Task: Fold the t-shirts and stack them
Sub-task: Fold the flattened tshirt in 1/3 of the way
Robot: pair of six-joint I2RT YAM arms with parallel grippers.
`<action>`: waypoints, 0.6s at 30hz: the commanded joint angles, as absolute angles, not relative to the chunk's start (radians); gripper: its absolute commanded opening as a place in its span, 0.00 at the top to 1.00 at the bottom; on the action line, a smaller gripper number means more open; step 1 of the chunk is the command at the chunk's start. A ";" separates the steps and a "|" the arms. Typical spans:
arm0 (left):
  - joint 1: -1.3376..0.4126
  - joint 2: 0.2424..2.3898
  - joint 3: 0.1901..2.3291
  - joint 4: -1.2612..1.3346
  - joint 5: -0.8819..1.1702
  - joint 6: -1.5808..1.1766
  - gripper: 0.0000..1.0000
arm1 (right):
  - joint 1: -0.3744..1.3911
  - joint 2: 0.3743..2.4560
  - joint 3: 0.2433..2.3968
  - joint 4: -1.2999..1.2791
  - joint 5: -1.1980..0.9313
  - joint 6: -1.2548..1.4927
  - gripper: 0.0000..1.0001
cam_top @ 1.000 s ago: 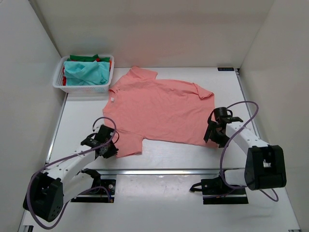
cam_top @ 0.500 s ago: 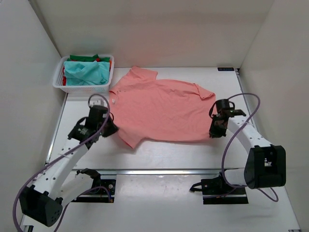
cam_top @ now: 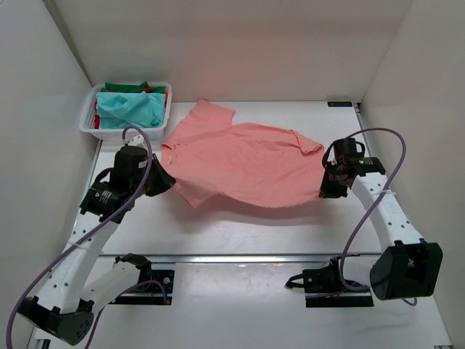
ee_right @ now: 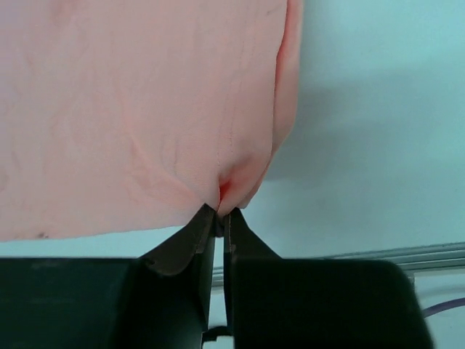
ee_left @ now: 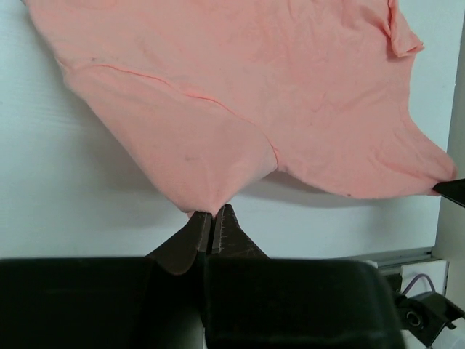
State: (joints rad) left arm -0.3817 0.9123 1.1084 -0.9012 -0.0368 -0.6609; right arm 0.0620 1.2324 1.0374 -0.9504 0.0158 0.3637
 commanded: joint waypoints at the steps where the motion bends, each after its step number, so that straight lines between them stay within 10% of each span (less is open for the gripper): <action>1: -0.370 0.844 1.098 -0.977 -0.005 -0.633 1.00 | 0.084 1.140 1.016 -1.029 0.009 0.380 1.00; 12: -0.330 1.041 1.153 -0.795 0.083 -0.556 1.00 | -0.019 1.222 1.063 -0.912 -0.109 0.278 1.00; 18: -0.262 1.634 2.062 -0.899 0.052 -0.427 1.00 | -0.034 1.699 1.930 -0.957 -0.112 0.230 1.00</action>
State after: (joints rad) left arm -0.2855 1.4937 1.6585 -0.9207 0.0750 -0.5102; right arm -0.0288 1.6165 1.5177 -1.0237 -0.1143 0.2760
